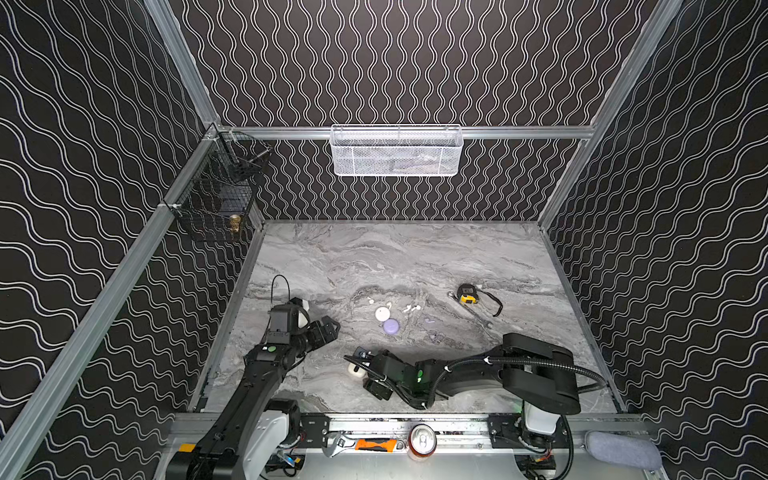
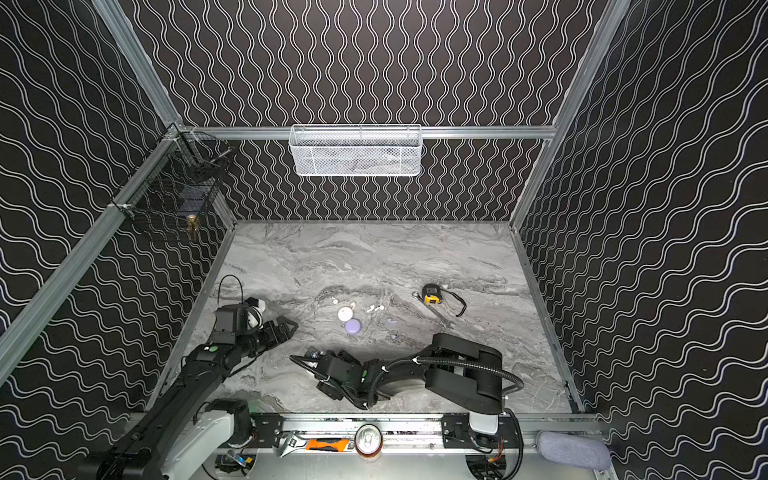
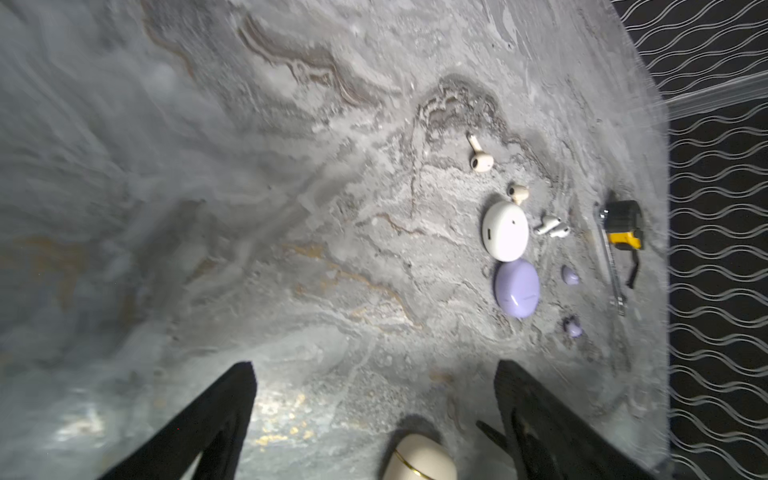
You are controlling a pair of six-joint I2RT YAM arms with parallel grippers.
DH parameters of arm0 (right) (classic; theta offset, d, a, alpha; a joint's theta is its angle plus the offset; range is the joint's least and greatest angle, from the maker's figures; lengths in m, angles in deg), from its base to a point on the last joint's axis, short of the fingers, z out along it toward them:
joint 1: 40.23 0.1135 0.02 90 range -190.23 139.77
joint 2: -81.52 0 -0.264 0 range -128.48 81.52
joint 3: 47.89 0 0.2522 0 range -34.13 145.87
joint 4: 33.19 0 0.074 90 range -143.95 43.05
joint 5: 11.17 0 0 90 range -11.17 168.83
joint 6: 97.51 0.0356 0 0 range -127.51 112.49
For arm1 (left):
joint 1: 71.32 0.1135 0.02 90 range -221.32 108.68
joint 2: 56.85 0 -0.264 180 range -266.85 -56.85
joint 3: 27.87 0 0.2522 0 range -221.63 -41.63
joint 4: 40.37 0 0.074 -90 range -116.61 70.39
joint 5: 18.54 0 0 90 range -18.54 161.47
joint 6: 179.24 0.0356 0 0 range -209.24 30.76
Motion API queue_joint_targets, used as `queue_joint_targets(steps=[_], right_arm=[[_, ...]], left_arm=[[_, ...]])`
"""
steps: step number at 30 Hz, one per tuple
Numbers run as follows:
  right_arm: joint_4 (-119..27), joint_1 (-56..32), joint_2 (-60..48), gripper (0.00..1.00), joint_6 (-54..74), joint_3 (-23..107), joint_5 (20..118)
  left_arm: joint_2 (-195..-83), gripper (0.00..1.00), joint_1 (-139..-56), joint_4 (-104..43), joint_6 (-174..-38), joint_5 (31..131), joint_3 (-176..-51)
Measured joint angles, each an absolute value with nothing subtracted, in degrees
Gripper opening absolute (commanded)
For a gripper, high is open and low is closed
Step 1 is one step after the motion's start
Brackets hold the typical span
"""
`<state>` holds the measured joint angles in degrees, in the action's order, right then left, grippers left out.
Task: Insert the wireless bluetooth earbuds into the charging case
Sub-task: 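Lift the cream case with the right gripper while the left gripper approaches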
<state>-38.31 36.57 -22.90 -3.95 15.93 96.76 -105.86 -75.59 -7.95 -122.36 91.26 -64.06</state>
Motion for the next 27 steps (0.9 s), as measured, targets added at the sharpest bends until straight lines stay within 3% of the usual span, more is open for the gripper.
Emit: queue_joint_targets(steps=[9, 20, 27], right_arm=[[-37.3, 36.2, -26.1, 0.74, -5.6, 19.4, 93.3], [-31.9, 33.5, -28.5, 0.59, -5.6, 19.7, 88.4], [-30.6, 33.4, -28.4, 0.39, -5.8, 19.0, 86.9]], left_arm=[[-104.0, 0.95, -76.3, -6.2, -125.1, 91.3, -64.3], [-104.5, 0.95, -76.3, -5.5, -125.3, 91.6, -65.1], [-103.9, 0.92, -76.3, -5.3, -125.4, 92.6, -65.3]])
